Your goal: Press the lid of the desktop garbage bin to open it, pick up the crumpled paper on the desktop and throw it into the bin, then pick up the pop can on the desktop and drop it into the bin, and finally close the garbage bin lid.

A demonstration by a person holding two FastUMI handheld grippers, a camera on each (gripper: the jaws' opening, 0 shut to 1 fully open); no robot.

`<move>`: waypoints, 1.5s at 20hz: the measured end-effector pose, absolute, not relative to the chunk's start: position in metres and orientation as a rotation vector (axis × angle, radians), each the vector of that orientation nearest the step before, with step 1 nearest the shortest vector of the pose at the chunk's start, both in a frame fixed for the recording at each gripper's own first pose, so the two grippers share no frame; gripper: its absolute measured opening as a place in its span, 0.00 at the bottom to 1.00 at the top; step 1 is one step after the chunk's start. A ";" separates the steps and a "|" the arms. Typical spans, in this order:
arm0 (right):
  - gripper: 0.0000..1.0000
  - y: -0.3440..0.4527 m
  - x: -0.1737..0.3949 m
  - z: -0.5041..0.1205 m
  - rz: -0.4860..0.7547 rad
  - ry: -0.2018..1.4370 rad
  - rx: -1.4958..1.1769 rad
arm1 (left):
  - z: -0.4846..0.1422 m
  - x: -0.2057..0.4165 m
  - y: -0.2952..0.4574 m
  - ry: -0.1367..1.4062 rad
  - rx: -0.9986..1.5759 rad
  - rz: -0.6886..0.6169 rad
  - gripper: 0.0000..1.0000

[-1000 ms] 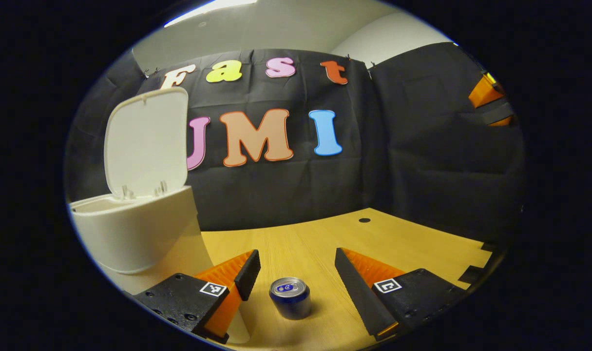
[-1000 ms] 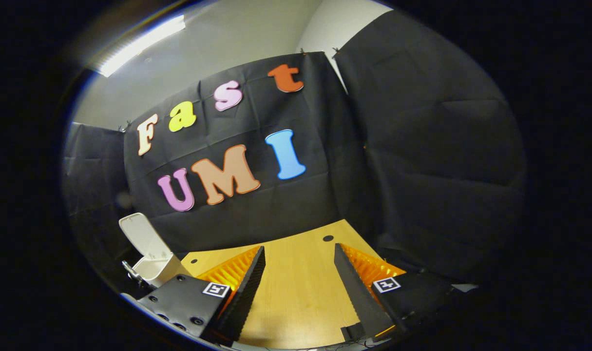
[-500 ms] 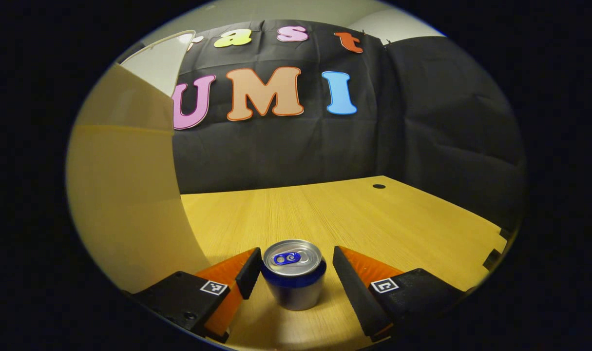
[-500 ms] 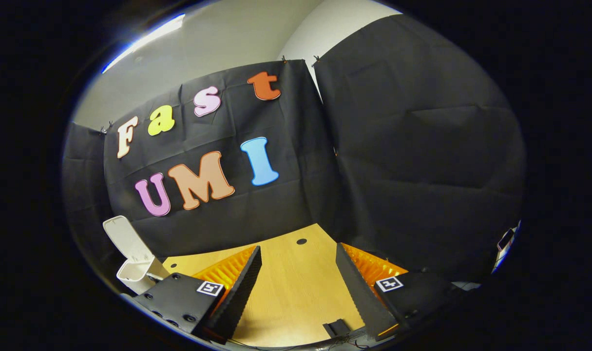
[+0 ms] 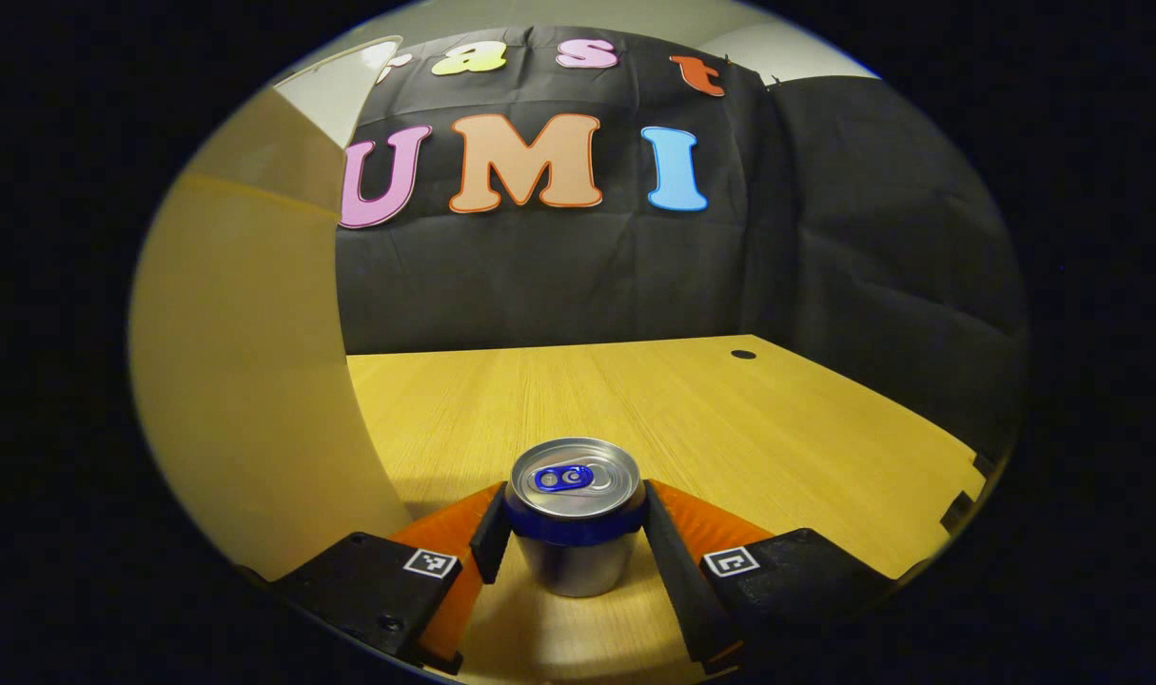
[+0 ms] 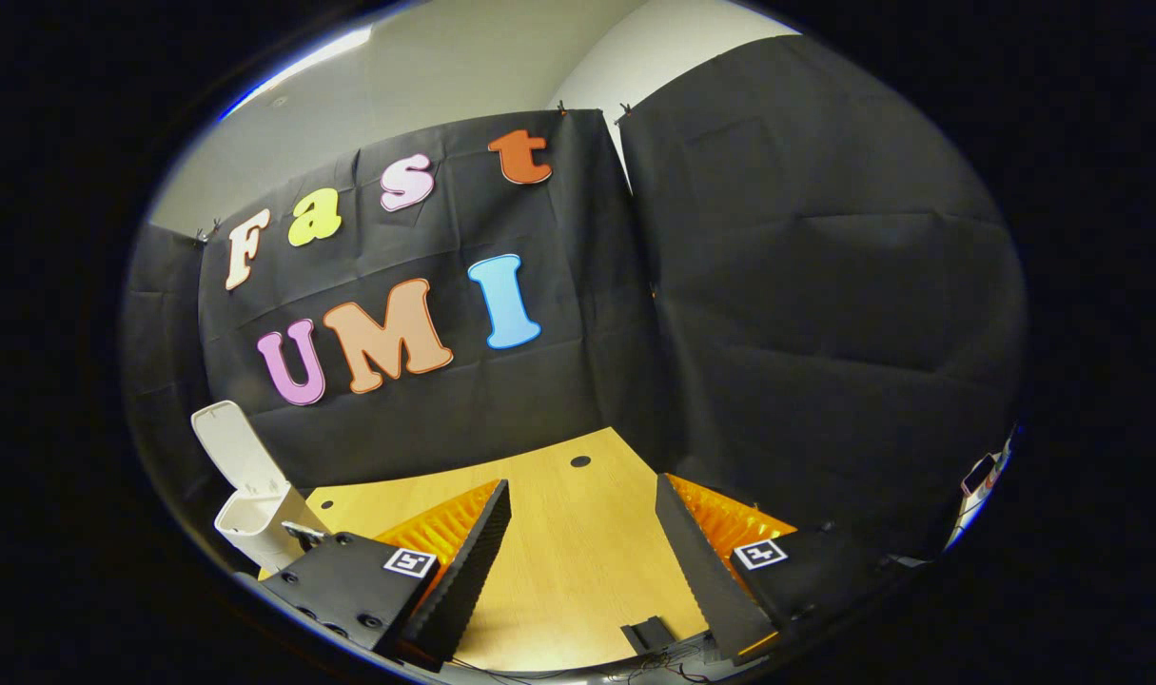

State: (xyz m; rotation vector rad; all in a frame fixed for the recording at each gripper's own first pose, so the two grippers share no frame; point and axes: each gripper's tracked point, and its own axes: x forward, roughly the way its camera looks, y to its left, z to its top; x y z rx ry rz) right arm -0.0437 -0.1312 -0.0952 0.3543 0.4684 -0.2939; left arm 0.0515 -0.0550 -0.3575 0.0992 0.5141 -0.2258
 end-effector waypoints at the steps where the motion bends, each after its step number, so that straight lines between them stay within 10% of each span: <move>1: 0.97 -0.131 -0.043 -0.095 -0.290 0.468 0.354 | -0.342 0.052 -0.061 0.491 0.092 -0.245 0.78; 10: 0.97 -0.112 -0.038 -0.111 -0.221 0.466 0.325 | -0.138 0.051 -0.115 0.223 0.020 -0.406 0.77; 16: 0.97 -0.087 -0.034 -0.133 -0.129 0.482 0.369 | -0.031 0.075 -0.007 0.072 0.112 -0.193 0.77; 30: 0.97 -0.081 -0.039 -0.154 -0.103 0.529 0.382 | -0.051 0.052 0.154 0.193 0.142 0.166 0.81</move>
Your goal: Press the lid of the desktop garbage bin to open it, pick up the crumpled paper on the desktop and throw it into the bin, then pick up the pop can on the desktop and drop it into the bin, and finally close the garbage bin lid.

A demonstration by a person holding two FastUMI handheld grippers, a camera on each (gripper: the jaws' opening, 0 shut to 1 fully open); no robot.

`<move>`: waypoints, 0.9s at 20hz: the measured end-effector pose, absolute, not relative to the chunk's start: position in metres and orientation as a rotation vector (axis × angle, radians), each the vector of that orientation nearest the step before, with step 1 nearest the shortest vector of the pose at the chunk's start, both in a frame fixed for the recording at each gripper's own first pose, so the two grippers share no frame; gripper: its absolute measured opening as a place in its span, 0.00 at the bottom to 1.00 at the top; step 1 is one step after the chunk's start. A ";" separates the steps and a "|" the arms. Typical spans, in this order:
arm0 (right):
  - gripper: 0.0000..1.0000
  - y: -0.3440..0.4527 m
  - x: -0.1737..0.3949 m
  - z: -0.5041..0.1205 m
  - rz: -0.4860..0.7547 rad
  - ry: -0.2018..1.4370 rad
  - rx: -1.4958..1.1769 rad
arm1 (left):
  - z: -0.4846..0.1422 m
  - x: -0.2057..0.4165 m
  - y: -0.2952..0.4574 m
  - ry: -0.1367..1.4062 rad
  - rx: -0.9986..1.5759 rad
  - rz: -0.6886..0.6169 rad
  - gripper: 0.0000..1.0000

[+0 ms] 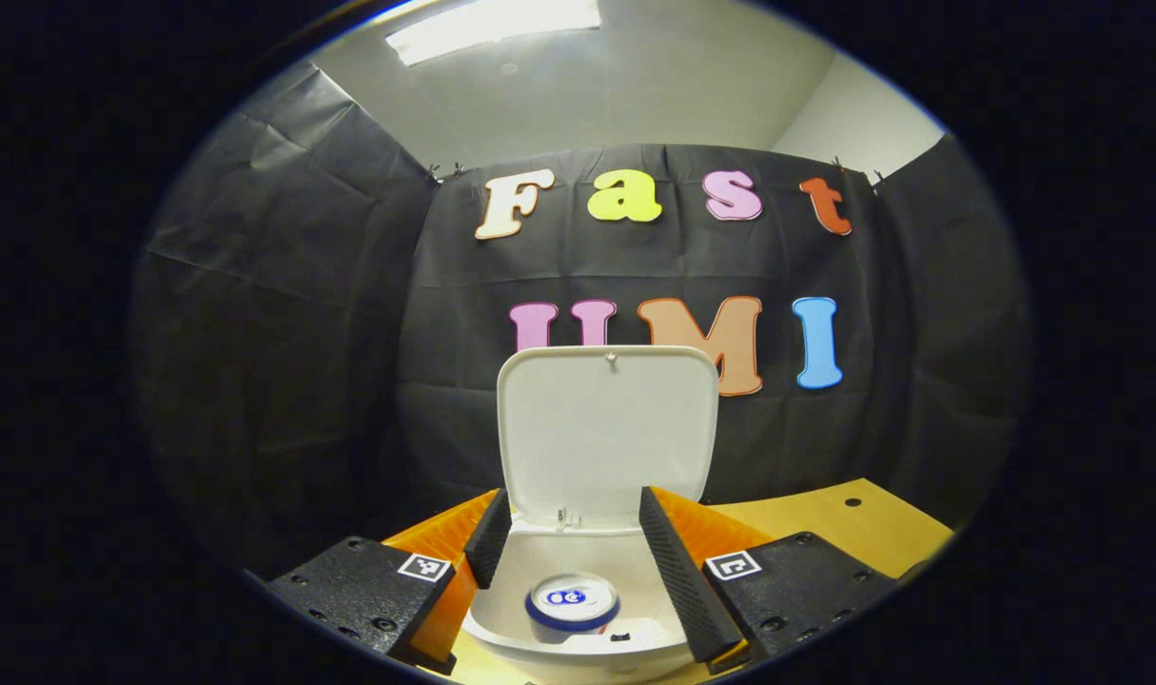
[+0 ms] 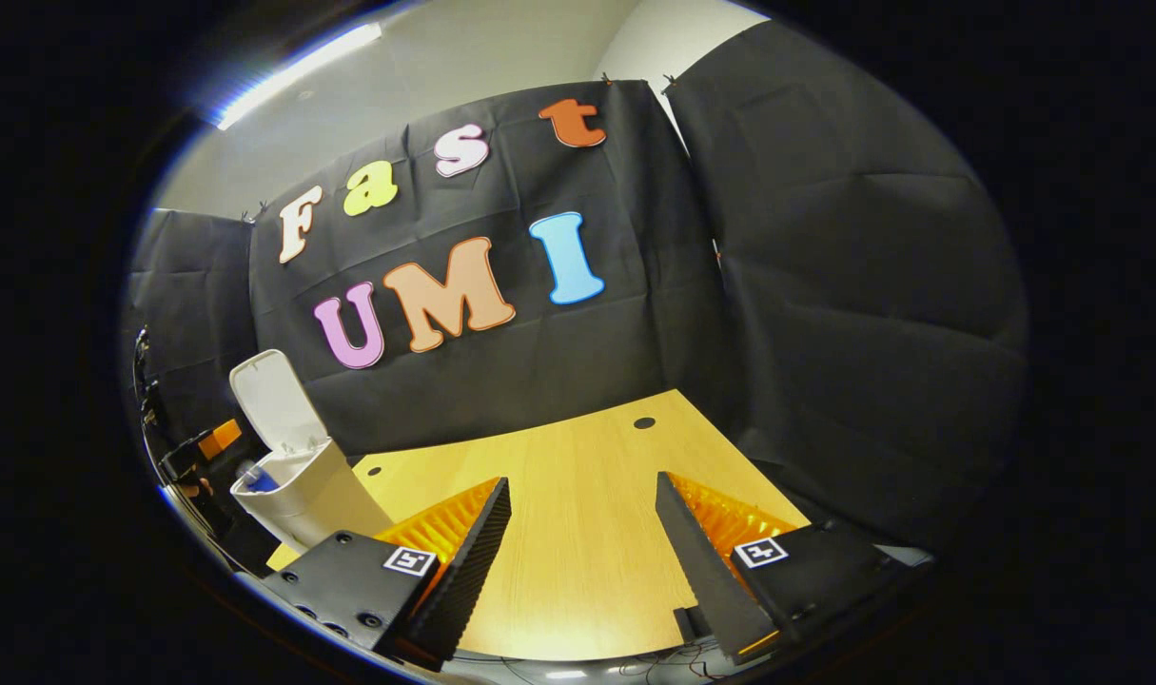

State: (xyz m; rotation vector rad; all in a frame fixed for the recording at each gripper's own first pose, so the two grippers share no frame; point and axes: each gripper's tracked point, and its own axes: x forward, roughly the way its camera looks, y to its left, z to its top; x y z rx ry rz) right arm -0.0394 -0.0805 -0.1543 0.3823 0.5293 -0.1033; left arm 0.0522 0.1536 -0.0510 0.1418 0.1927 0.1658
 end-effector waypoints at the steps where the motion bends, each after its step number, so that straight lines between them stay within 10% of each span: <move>1: 0.98 -0.084 -0.041 -0.155 -0.114 0.532 0.387 | -0.048 0.052 0.154 0.188 0.137 0.169 0.87; 18: 0.97 -0.085 -0.064 -0.171 -0.161 0.580 0.400 | 0.072 0.178 0.133 -0.001 0.164 0.012 0.92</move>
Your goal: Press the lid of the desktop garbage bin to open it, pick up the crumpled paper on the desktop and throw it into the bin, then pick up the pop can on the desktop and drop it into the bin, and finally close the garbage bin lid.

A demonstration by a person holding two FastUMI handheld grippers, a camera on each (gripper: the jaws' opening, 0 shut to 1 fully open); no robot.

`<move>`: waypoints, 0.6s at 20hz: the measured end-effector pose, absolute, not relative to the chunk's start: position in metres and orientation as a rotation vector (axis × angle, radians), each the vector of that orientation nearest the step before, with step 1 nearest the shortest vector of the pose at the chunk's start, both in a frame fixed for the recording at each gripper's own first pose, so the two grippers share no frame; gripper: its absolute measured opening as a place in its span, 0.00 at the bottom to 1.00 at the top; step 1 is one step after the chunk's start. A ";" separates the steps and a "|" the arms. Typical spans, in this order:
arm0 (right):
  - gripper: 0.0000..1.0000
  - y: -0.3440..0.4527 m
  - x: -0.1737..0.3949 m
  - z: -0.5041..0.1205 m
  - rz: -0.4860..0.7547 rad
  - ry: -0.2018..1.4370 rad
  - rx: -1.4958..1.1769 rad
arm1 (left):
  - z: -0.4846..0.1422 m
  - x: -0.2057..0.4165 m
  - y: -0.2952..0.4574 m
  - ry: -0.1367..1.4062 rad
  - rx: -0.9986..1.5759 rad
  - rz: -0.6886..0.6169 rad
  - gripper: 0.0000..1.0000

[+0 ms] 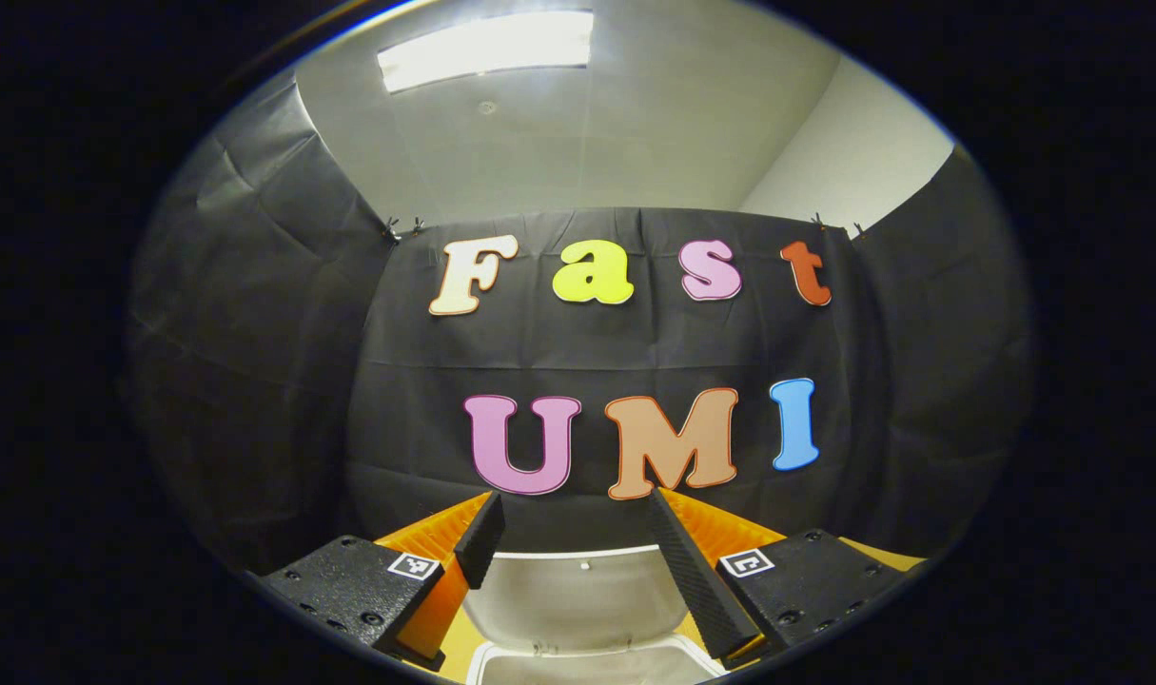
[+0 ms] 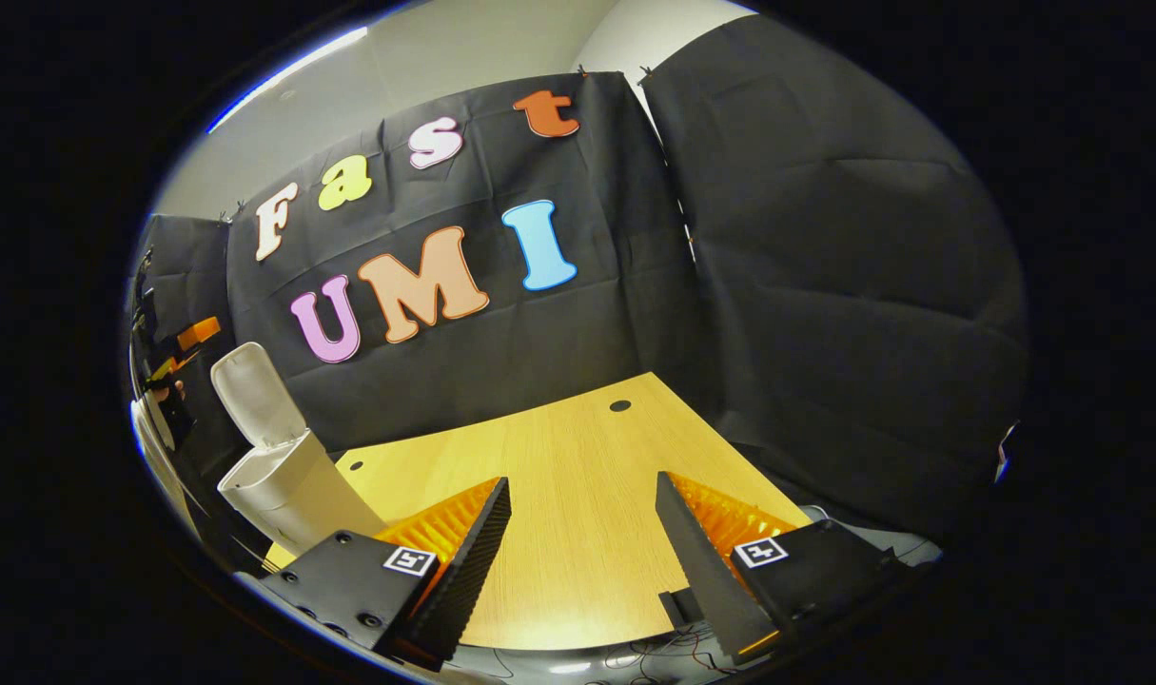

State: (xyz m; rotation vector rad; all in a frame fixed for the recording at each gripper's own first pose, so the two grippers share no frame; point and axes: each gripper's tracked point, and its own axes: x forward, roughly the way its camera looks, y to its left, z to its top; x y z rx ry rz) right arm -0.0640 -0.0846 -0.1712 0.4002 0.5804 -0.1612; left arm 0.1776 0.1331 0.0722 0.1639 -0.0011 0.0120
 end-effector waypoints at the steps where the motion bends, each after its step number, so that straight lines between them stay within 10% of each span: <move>1: 0.97 -0.086 -0.066 -0.171 -0.165 0.582 0.399 | 0.067 0.186 0.138 0.014 0.183 0.018 0.92; 12: 0.97 -0.101 -0.079 -0.173 -0.194 0.598 0.392 | 0.031 0.183 0.135 0.071 0.162 0.005 0.93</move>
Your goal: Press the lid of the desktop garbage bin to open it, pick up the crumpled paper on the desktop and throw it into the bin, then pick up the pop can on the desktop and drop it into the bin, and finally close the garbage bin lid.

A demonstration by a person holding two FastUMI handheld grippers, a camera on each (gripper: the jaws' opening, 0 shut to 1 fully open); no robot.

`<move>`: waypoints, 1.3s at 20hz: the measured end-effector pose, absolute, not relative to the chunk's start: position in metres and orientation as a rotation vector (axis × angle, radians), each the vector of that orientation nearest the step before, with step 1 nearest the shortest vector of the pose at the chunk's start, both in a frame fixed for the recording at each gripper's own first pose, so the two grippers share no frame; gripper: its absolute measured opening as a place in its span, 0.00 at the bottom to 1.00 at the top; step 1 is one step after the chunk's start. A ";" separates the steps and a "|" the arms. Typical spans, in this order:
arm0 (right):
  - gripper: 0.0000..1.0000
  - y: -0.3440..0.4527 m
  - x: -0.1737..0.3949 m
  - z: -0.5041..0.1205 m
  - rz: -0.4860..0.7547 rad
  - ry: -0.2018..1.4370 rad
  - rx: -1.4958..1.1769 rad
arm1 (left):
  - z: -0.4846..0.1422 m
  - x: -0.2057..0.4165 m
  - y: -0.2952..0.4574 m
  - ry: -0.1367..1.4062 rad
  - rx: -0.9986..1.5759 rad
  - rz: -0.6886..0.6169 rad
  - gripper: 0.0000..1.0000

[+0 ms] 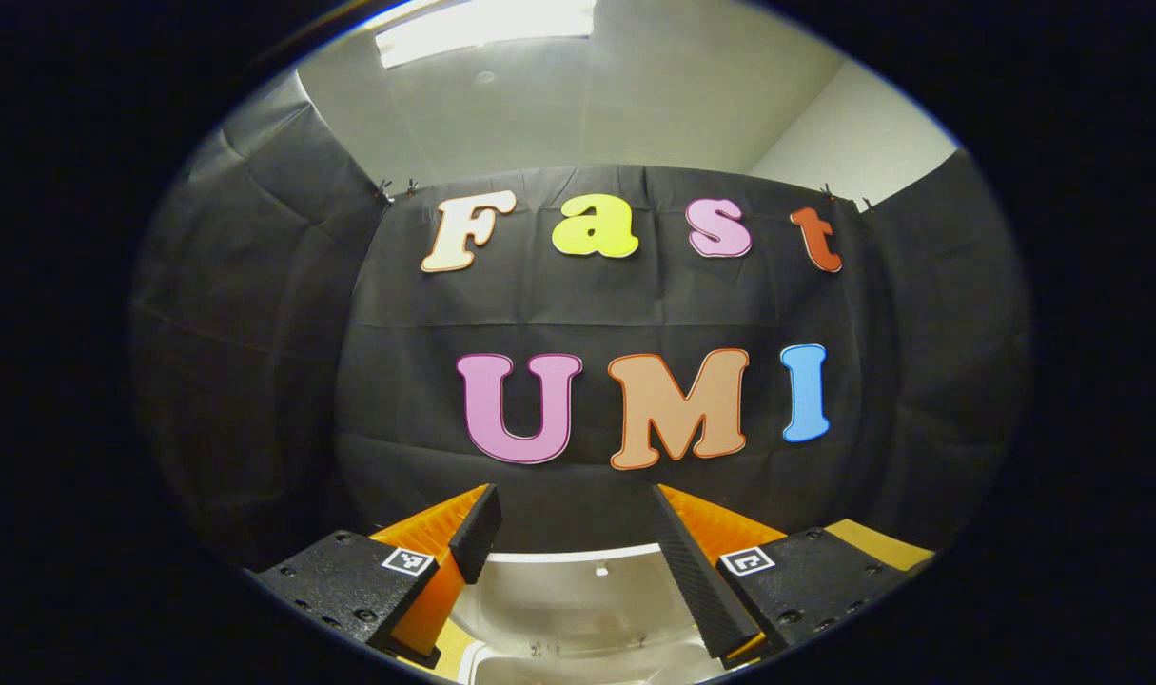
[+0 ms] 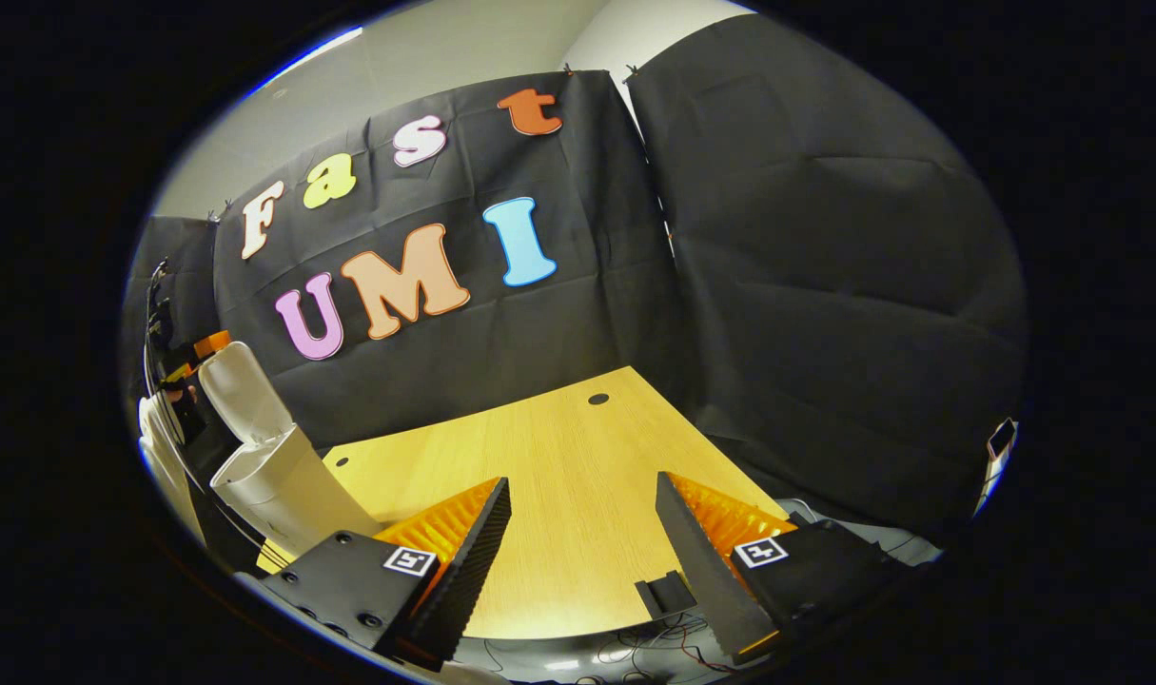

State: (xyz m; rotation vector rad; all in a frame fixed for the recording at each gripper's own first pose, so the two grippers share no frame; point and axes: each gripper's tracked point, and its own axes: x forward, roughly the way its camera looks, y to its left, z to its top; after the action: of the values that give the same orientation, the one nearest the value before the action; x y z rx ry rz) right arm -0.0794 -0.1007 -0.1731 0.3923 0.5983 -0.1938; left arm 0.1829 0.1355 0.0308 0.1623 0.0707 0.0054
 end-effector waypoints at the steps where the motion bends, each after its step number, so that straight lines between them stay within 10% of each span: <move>1: 0.97 -0.098 -0.078 -0.172 -0.184 0.599 0.395 | 0.034 0.173 0.133 0.047 0.167 0.003 0.93; 26: 0.98 -0.020 -0.048 -0.188 0.060 0.701 0.322 | -0.092 0.033 0.148 -0.045 0.195 0.184 0.96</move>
State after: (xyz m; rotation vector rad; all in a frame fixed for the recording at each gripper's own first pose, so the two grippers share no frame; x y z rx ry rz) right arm -0.0483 -0.0195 -0.1884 0.3223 0.7010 0.0600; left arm 0.0334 0.1478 -0.0916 0.1951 -0.0453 0.1837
